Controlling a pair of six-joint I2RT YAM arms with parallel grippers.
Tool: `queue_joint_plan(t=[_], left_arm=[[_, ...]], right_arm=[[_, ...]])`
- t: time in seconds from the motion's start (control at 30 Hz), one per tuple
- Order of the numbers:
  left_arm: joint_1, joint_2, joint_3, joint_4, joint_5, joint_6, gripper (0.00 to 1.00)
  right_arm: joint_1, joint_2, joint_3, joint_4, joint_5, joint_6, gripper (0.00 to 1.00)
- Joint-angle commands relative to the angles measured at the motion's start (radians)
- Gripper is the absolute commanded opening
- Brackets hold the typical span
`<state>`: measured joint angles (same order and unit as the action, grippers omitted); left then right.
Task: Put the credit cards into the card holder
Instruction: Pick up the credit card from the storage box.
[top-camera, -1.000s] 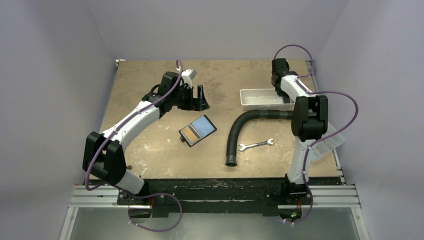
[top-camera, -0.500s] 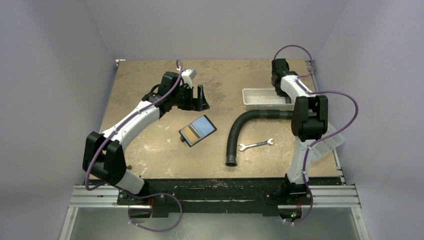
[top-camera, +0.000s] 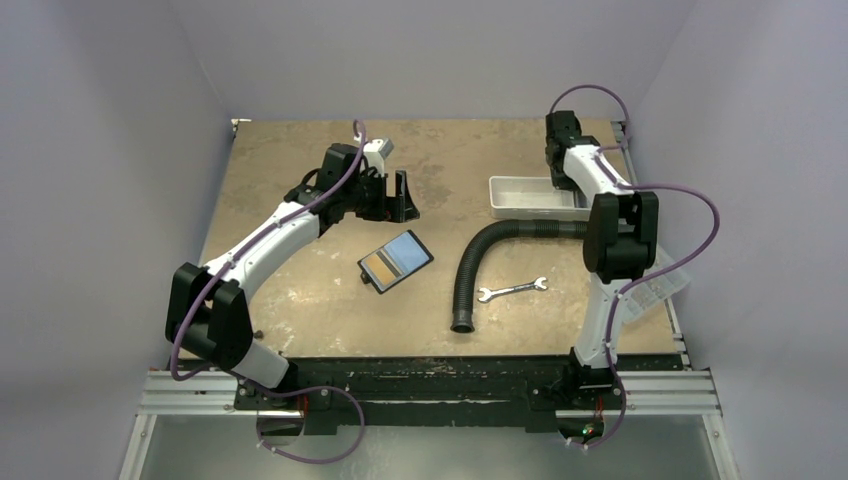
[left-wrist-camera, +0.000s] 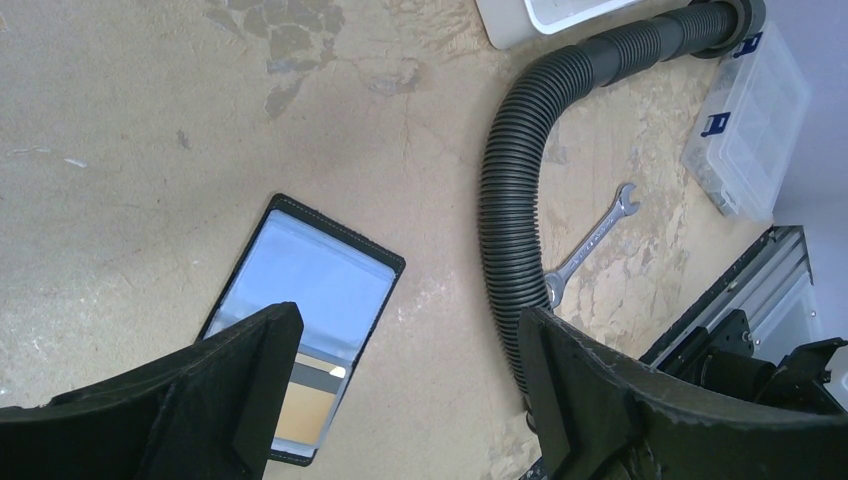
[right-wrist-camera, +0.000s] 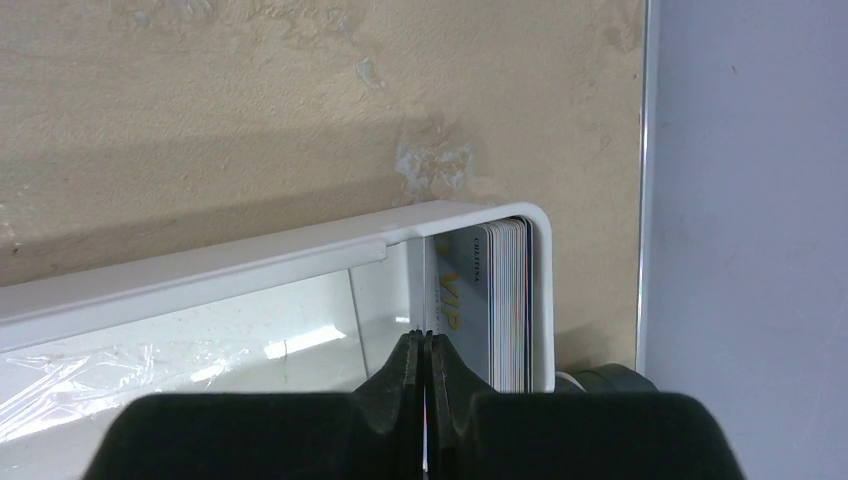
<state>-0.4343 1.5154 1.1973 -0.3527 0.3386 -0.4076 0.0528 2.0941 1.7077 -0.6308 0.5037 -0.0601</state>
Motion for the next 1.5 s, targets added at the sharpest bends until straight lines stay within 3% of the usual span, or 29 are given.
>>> queue_joint_plan(t=[0.0, 0.23, 0.4, 0.53, 0.63, 0.73, 0.83, 1.0, 1.17, 1.27, 1.33, 1.47], left_arm=[[-0.004, 0.007, 0.000, 0.040, 0.024, 0.002, 0.86], [-0.004, 0.012, 0.000, 0.043, 0.021, -0.009, 0.86], [0.000, 0.015, -0.001, 0.041, 0.007, -0.010, 0.86], [0.006, 0.020, -0.001, 0.041, -0.003, -0.010, 0.85], [0.013, 0.020, -0.002, 0.052, 0.015, -0.015, 0.84], [0.030, 0.012, 0.007, 0.055, 0.017, -0.011, 0.84], [0.054, -0.008, 0.025, 0.029, -0.035, -0.007, 0.85], [0.058, -0.072, 0.042, 0.015, -0.006, -0.045, 0.85], [0.064, -0.144, -0.004, 0.031, 0.126, -0.124, 0.86], [0.103, -0.183, -0.095, 0.152, 0.309, -0.254, 0.88], [0.127, -0.217, -0.186, 0.342, 0.402, -0.379, 0.89], [0.146, -0.267, -0.297, 0.572, 0.461, -0.533, 0.88]], right_arm=[[-0.002, -0.075, 0.061, -0.011, -0.037, 0.034, 0.00], [-0.001, -0.153, 0.124, -0.073, -0.025, 0.096, 0.00], [0.001, -0.271, 0.062, 0.000, -0.095, 0.115, 0.00], [0.001, -0.375, -0.010, 0.063, -0.287, 0.169, 0.00], [0.001, -0.461, -0.118, 0.157, -0.552, 0.233, 0.00], [0.008, -0.535, -0.266, 0.340, -0.876, 0.373, 0.00], [0.057, -0.588, -0.427, 0.596, -1.097, 0.574, 0.00], [0.215, -0.597, -0.589, 0.952, -1.224, 0.836, 0.00], [0.287, -0.551, -0.731, 1.366, -1.343, 1.111, 0.00], [0.288, -0.527, -0.756, 1.503, -1.439, 1.170, 0.00], [0.288, -0.515, -0.772, 1.567, -1.472, 1.206, 0.00], [0.291, -0.475, -0.832, 1.915, -1.512, 1.445, 0.00]])
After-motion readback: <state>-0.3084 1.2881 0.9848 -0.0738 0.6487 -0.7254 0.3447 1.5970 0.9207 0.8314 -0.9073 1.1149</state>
